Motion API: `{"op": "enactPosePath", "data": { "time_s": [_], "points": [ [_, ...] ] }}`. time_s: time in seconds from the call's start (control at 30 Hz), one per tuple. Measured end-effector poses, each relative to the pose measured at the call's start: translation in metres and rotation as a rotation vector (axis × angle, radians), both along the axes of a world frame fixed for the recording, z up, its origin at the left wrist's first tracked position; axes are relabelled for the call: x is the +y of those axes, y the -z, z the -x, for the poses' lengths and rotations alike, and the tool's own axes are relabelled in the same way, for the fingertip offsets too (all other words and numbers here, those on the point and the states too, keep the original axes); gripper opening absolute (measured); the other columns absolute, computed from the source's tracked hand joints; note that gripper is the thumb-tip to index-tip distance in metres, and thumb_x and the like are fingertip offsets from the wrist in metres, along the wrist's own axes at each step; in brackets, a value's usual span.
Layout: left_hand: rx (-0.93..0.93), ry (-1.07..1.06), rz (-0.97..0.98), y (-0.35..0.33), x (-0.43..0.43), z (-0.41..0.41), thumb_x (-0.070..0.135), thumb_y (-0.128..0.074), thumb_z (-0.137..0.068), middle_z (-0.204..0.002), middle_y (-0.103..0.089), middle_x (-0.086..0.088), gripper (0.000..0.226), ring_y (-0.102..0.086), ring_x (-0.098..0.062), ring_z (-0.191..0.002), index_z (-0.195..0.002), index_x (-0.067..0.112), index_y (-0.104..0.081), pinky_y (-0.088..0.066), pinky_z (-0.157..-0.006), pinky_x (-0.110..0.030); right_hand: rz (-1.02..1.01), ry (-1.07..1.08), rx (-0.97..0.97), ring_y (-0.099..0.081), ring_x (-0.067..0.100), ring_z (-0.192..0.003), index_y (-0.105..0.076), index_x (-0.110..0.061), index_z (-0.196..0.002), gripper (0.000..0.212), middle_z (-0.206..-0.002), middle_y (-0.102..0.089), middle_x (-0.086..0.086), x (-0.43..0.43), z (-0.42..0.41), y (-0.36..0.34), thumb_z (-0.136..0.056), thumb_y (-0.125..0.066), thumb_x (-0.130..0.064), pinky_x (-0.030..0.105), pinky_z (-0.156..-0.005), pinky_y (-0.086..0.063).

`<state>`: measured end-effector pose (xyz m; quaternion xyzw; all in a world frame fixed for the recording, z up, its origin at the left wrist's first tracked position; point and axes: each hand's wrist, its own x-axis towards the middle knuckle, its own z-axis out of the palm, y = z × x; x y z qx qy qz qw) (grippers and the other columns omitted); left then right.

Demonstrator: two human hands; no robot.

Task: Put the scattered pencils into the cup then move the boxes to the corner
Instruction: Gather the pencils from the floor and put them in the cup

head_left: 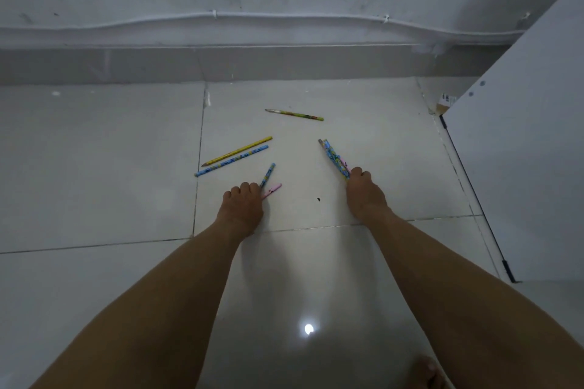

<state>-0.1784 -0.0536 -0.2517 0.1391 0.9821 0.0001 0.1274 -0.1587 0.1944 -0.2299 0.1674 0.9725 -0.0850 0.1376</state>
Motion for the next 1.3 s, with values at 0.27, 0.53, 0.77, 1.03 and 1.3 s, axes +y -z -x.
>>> {"op": "enactPosePath", "data": {
  "time_s": [0.27,0.53,0.77,1.03,1.3],
  "points": [
    [0.114,0.096,0.128,-0.002,-0.018,0.005,0.013,-0.034,-0.097,-0.115,-0.050,-0.011,0.022,-0.050,-0.027,-0.096,-0.116,0.011,-0.044,-0.039,-0.078,-0.037,-0.027,-0.155,0.014,-0.057,0.038,-0.104,-0.043,-0.001,-0.120,0.023,-0.121,-0.048,0.018,-0.018,0.026,0.000,-0.098,-0.039,-0.006,0.042,-0.075,-0.047],
    [0.060,0.007,0.018,-0.002,-0.025,0.039,0.029,-0.033,-0.100,-0.156,-0.018,-0.016,0.033,-0.024,-0.033,-0.139,-0.127,0.011,-0.041,-0.028,-0.107,-0.048,-0.029,-0.268,0.154,-0.052,0.032,-0.106,-0.044,-0.006,-0.120,0.022,-0.122,-0.043,0.013,-0.034,0.081,-0.006,-0.098,-0.043,-0.008,0.039,-0.065,-0.040],
    [0.080,-0.054,-0.098,0.001,-0.024,0.056,0.030,-0.040,-0.099,-0.147,-0.032,-0.015,0.050,-0.033,-0.033,-0.131,-0.142,0.007,-0.032,-0.029,-0.105,-0.046,-0.004,-0.326,0.149,-0.049,0.031,-0.113,-0.042,-0.006,-0.128,0.030,-0.144,-0.031,0.010,-0.050,0.125,0.000,-0.098,-0.045,-0.007,0.037,-0.067,-0.037],
    [0.064,-0.167,-0.118,0.002,-0.025,0.070,0.040,-0.039,-0.099,-0.130,-0.044,-0.014,0.049,-0.043,-0.031,-0.113,-0.136,0.009,-0.040,-0.036,-0.089,-0.041,-0.003,-0.319,0.114,-0.045,0.035,-0.120,-0.043,-0.004,-0.126,0.030,-0.143,-0.033,0.014,-0.058,0.155,0.003,-0.096,-0.039,0.001,0.045,-0.079,-0.044],
    [0.093,-0.258,-0.059,0.009,-0.022,0.055,0.044,-0.026,-0.102,-0.110,-0.051,-0.012,0.042,-0.049,-0.028,-0.096,-0.113,0.009,-0.046,-0.040,-0.081,-0.037,-0.061,-0.313,0.122,-0.052,0.037,-0.106,-0.042,-0.001,-0.123,0.032,-0.123,-0.045,0.020,-0.074,0.156,0.004,-0.092,-0.042,0.003,0.042,-0.070,-0.040]
  ]
}}
